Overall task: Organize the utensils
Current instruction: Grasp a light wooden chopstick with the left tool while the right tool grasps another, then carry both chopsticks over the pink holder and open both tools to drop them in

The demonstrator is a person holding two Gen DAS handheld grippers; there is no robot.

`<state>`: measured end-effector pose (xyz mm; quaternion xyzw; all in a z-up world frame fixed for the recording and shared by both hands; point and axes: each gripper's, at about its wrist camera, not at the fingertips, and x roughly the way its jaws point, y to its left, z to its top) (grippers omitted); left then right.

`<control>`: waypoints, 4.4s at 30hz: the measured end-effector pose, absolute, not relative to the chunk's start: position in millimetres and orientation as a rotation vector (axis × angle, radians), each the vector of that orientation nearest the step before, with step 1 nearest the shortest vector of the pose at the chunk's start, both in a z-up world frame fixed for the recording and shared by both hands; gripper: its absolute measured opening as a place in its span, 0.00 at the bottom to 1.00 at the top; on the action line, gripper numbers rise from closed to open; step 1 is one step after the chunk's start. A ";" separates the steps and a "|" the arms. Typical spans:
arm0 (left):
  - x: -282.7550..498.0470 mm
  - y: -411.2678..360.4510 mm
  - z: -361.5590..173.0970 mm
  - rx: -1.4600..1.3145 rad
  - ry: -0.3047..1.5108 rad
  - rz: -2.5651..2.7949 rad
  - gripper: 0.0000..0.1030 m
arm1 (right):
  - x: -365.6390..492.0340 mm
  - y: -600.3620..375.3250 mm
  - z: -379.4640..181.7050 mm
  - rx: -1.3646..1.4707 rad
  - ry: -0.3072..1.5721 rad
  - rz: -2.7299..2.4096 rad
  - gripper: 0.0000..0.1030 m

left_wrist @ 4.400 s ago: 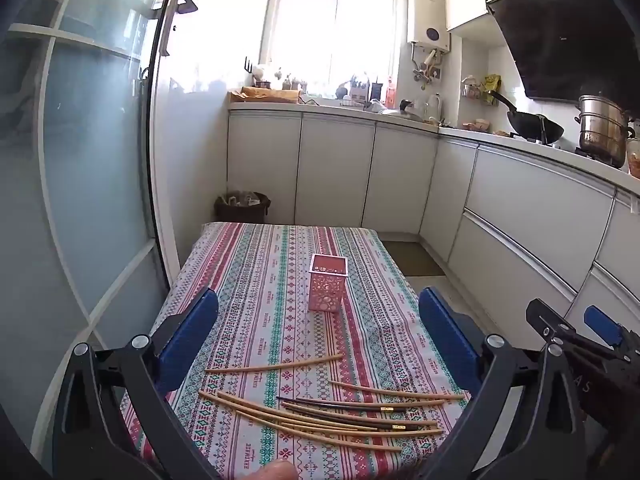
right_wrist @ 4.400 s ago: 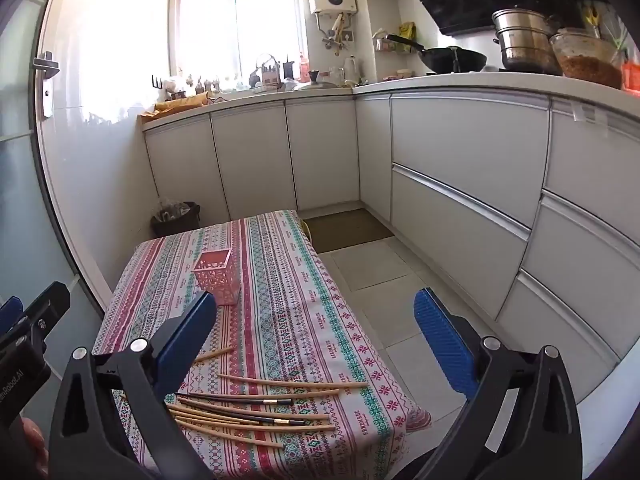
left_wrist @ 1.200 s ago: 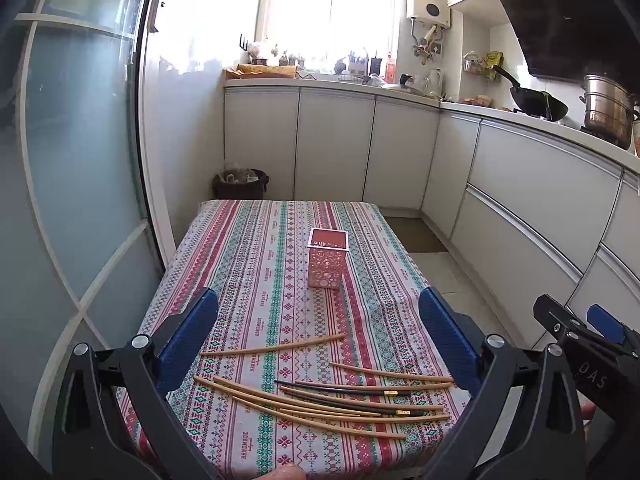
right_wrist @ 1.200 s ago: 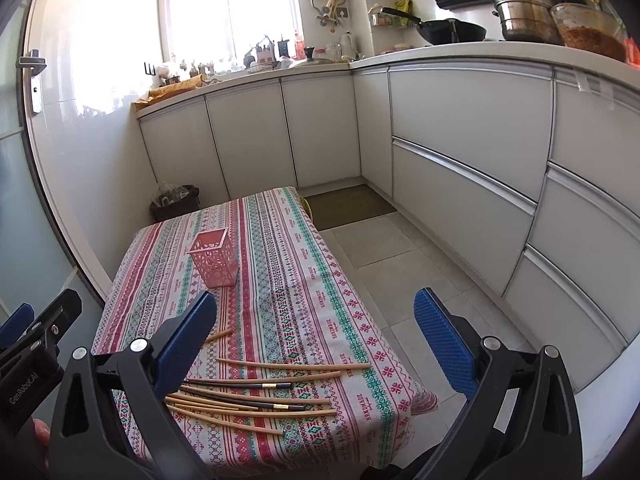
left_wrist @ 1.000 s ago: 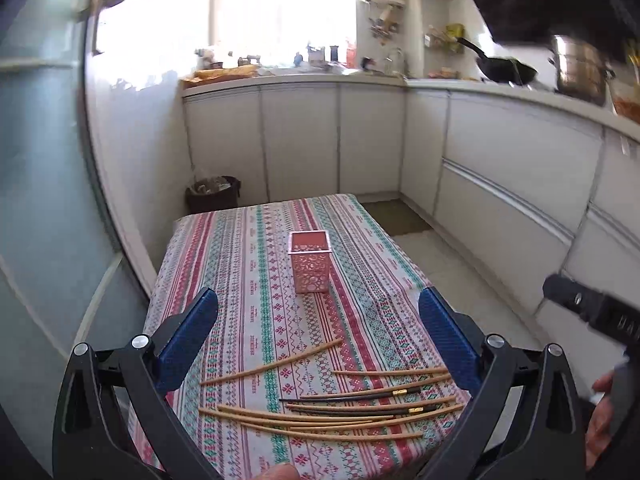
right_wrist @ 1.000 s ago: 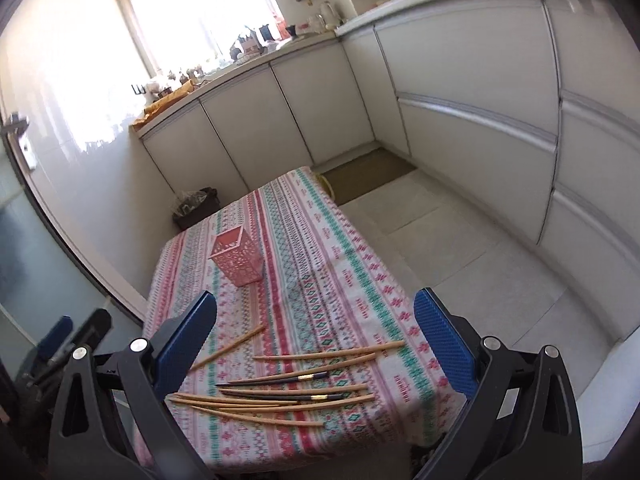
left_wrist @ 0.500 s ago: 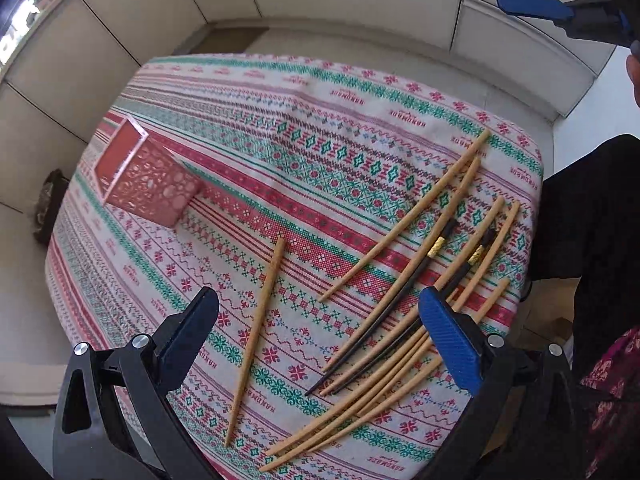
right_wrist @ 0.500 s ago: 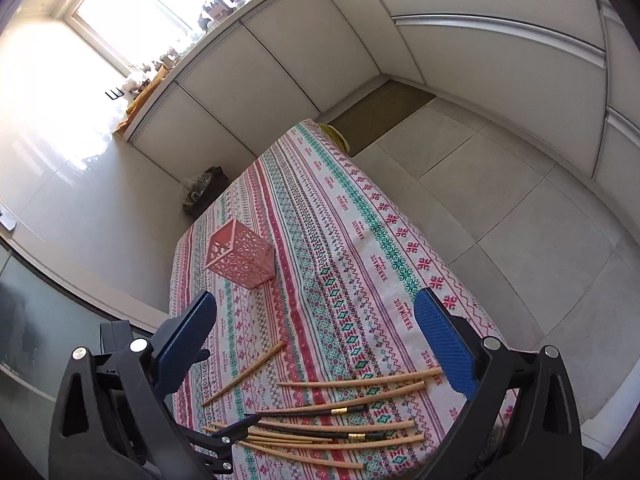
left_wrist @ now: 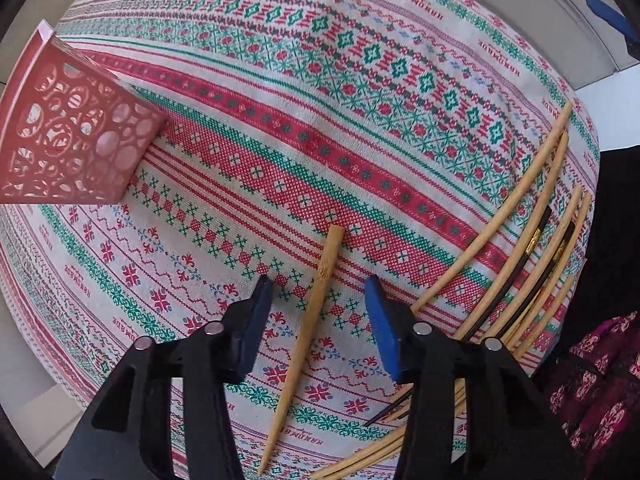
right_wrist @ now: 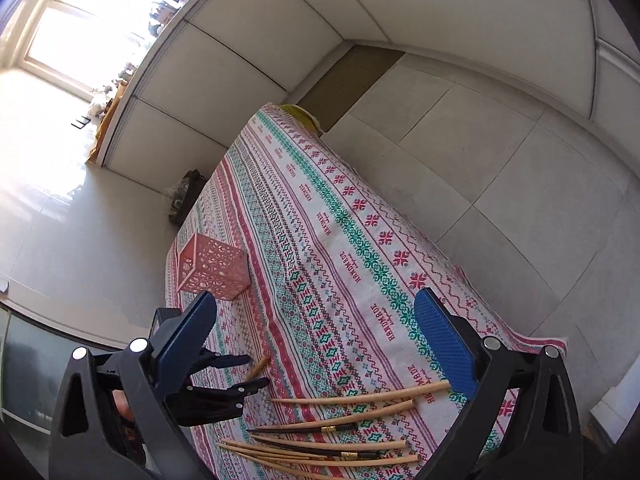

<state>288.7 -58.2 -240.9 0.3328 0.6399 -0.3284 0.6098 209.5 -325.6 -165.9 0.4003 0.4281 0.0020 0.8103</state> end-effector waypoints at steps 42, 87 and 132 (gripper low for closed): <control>209.0 -1.4 -55.4 0.403 0.669 -0.720 0.06 | 281.0 -297.6 -275.8 0.957 1.655 -0.289 0.14; 218.7 18.4 38.1 -0.072 0.337 -0.347 0.06 | 258.0 -217.5 -5.5 0.418 0.536 0.194 0.08; 259.2 54.4 44.3 -0.203 0.089 -0.105 0.49 | 349.0 -150.7 -42.7 0.354 0.413 0.195 0.46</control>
